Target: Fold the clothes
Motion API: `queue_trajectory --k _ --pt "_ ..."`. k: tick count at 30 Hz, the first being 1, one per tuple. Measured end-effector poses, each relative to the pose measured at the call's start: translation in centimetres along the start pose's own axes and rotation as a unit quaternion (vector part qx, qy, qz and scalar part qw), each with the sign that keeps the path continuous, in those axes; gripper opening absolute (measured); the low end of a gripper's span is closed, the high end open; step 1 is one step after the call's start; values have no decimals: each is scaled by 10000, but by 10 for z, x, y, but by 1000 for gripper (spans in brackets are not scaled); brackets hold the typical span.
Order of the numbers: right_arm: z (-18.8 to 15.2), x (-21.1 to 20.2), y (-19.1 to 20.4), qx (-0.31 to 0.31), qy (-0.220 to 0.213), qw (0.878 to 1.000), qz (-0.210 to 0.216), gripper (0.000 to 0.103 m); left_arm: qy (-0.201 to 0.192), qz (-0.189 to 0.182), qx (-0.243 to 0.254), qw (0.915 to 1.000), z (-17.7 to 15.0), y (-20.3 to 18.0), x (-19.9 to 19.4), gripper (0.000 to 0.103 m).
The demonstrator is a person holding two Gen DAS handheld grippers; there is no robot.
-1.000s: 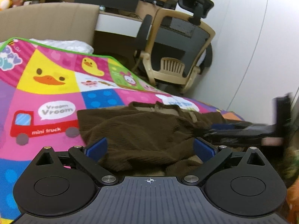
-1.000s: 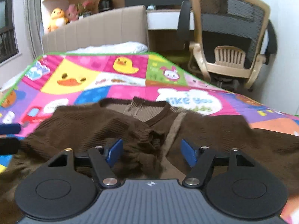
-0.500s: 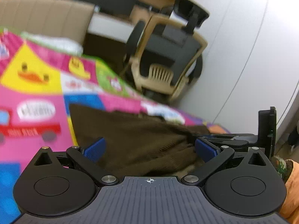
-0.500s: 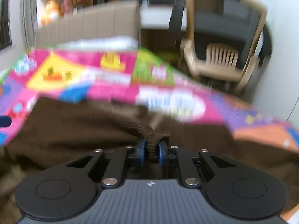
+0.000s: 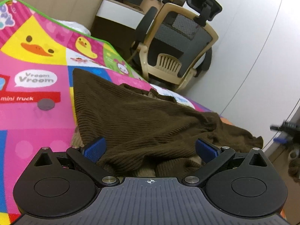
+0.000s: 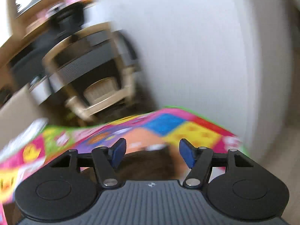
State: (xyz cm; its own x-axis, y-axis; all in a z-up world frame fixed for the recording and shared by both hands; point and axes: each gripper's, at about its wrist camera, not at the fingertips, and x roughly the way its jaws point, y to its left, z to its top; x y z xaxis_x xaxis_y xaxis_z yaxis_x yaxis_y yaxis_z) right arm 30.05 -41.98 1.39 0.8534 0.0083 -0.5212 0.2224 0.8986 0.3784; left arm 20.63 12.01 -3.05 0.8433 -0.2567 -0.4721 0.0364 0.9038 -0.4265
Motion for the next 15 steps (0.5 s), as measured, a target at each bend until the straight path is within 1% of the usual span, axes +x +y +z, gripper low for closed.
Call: queue_trajectory --k 1,5,7,8,10,12,14,15 --pt "1 4 -10 139 49 9999 -59 64 5 -1 5 10000 0 0 0 103" --pt "-19 30 -15 167 514 9983 194 64 7 -36 -20 10000 0 0 1 103" --pt "-29 47 -11 287 697 9969 235 64 2 -67 -52 10000 0 1 0 103" --pt "-32 53 -6 274 756 9965 235 61 1 -78 -63 9999 0 2 0 103" --pt "-32 59 12 8 817 9963 268 27 -7 -96 -92 9999 0 3 0 103" --pt "-24 50 43 -574 754 9946 423 14 -9 -115 -132 9998 0 4 -1 103" --pt "-14 24 84 -1059 494 9897 824 9 3 -138 -183 9997 2 4 -3 103" --pt "-9 7 108 -1255 348 9851 1124 6 35 -161 -233 9996 5 5 -6 103"
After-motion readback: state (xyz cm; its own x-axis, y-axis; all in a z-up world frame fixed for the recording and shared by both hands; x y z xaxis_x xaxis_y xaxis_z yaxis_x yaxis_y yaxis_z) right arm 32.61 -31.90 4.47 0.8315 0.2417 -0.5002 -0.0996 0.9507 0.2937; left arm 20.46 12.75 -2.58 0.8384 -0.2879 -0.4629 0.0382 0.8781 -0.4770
